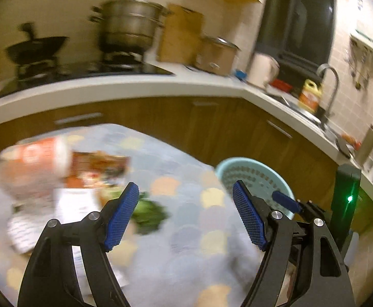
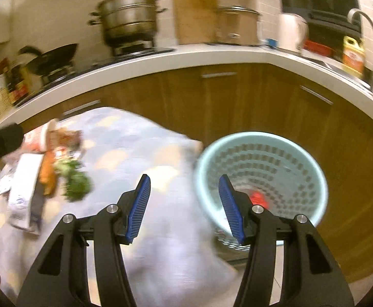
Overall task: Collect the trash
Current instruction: 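Grasp the white milk carton with the right tool while the left grasps polka-dot paper, then carry the carton and polka-dot paper over the blue basket and open both tools, then reach the left tool to the green vegetable leaves and grasp them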
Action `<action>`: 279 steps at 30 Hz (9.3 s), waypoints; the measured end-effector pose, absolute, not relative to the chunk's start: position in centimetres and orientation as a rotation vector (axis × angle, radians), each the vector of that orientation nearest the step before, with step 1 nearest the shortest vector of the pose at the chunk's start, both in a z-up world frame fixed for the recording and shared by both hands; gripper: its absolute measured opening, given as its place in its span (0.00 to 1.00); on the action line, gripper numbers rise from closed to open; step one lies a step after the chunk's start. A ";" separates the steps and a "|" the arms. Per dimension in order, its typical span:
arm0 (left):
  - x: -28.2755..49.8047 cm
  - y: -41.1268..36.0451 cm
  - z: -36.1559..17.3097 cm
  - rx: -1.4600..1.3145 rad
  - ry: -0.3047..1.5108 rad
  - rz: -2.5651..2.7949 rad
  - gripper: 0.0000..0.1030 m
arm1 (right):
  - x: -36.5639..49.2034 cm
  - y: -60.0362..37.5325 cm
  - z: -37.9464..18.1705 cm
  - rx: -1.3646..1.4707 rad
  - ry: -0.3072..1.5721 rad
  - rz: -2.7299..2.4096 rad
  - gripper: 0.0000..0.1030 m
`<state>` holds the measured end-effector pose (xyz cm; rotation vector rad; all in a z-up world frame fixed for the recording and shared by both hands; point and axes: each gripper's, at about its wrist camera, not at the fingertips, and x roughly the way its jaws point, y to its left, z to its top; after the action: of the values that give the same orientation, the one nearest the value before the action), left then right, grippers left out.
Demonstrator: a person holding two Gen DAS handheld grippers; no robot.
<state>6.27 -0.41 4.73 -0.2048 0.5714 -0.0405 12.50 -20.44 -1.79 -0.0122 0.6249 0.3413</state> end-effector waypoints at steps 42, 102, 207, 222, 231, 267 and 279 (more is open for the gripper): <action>-2.0 14.1 -1.6 -0.348 0.643 -0.037 0.42 | 9.8 -8.5 -4.9 -0.097 0.691 0.521 0.50; 1.7 5.6 2.8 -0.295 0.573 -0.163 0.05 | 7.2 -13.5 1.6 -0.076 0.556 0.558 0.48; -2.6 17.9 -0.6 -0.449 0.585 0.292 0.64 | 9.6 -6.7 -3.6 -0.066 0.684 0.588 0.32; 2.9 16.2 -4.9 -0.229 0.804 0.213 0.49 | 10.1 -5.9 -5.2 -0.097 0.717 0.583 0.32; 0.6 16.4 -3.5 -0.276 0.709 0.179 0.19 | 9.8 -5.8 -5.1 -0.097 0.705 0.587 0.32; -2.6 17.1 -1.9 -0.093 0.716 0.182 0.53 | 7.8 -2.3 -5.8 -0.199 0.784 0.785 0.32; -0.1 15.5 -4.9 0.010 0.838 0.096 0.44 | 8.6 -3.0 -5.8 -0.141 0.798 0.793 0.42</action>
<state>-0.14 15.45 -4.86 0.0097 0.8380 0.0960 8.62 -3.04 -5.78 -0.1411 0.7983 0.7932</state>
